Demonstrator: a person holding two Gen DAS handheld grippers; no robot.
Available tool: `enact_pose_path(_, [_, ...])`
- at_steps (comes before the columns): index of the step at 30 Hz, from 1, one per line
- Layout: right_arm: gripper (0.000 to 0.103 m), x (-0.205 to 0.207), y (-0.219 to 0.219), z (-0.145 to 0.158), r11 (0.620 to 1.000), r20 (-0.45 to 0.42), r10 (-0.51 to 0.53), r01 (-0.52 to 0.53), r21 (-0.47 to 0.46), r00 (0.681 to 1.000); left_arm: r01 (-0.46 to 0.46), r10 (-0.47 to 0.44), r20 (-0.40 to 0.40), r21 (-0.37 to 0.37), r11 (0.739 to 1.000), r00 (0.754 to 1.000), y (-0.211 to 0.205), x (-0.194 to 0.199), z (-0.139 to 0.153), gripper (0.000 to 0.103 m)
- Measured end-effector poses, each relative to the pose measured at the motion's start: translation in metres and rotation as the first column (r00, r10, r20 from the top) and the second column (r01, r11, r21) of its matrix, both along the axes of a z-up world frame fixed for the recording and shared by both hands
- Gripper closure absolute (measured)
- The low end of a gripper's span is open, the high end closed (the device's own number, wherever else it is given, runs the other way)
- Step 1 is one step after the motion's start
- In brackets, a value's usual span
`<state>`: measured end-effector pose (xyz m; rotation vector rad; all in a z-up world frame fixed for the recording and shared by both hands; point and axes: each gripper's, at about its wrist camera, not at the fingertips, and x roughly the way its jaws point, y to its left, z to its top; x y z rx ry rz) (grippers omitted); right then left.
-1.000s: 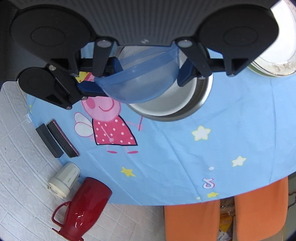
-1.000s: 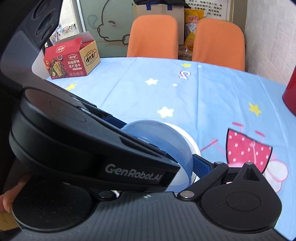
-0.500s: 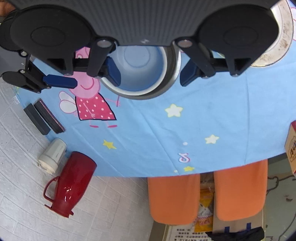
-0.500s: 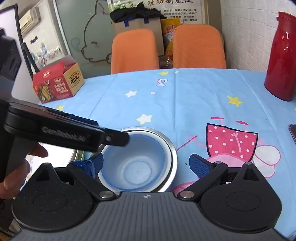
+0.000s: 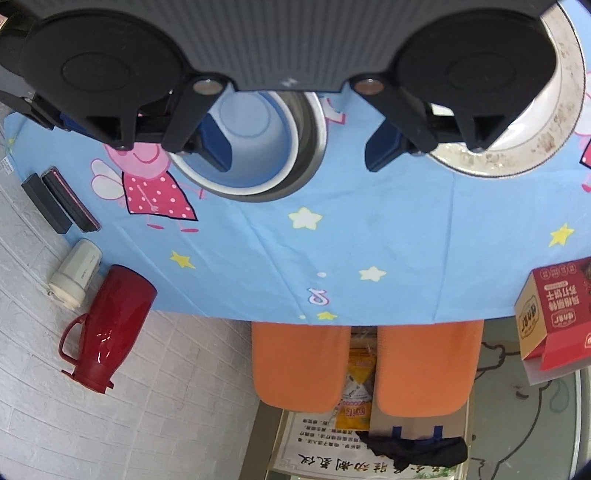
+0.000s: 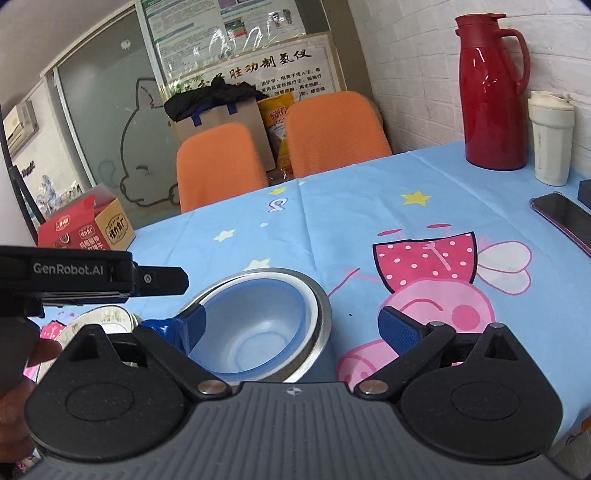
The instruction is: Organize plates and bowls
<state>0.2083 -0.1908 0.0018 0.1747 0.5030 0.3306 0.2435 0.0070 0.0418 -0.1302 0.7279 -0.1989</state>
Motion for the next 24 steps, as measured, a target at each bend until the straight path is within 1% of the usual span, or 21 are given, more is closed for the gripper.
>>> enact_pose_path(2, [0.015, 0.005, 0.005, -0.002, 0.999, -0.012, 0.010, -0.010, -0.035, 1.000, 0.014, -0.014, -0.029, -0.002, 1.000, 0.999, 0.001, 0.006, -0.005, 0.031])
enact_pose_path(5, [0.015, 0.014, 0.009, -0.005, 0.997, -0.025, -0.007, 0.005, -0.082, 1.000, 0.030, -0.030, -0.078, 0.001, 1.000, 0.996, 0.004, 0.019, -0.012, 0.031])
enact_pose_path(9, [0.015, 0.029, 0.009, -0.015, 0.997, -0.079, 0.006, -0.013, -0.081, 0.997, 0.078, -0.078, -0.147, -0.006, 0.997, 0.986, 0.004, 0.040, -0.023, 0.031])
enact_pose_path(15, [0.015, 0.047, 0.014, -0.025, 0.994, -0.123, 0.002, -0.016, -0.112, 0.992, 0.105, -0.095, -0.177, 0.050, 0.993, 0.980, -0.004, 0.061, -0.035, 0.031])
enact_pose_path(19, [0.015, 0.054, 0.020, -0.034, 0.992, -0.156, 0.016, -0.035, -0.118, 0.988, 0.126, -0.110, -0.207, 0.063, 0.990, 0.972, -0.007, 0.071, -0.044, 0.031])
enact_pose_path(24, [0.015, 0.053, 0.031, -0.037, 0.984, -0.131, 0.007, -0.030, -0.175, 0.991, 0.145, -0.125, -0.241, 0.065, 0.987, 0.962, -0.010, 0.079, -0.056, 0.031])
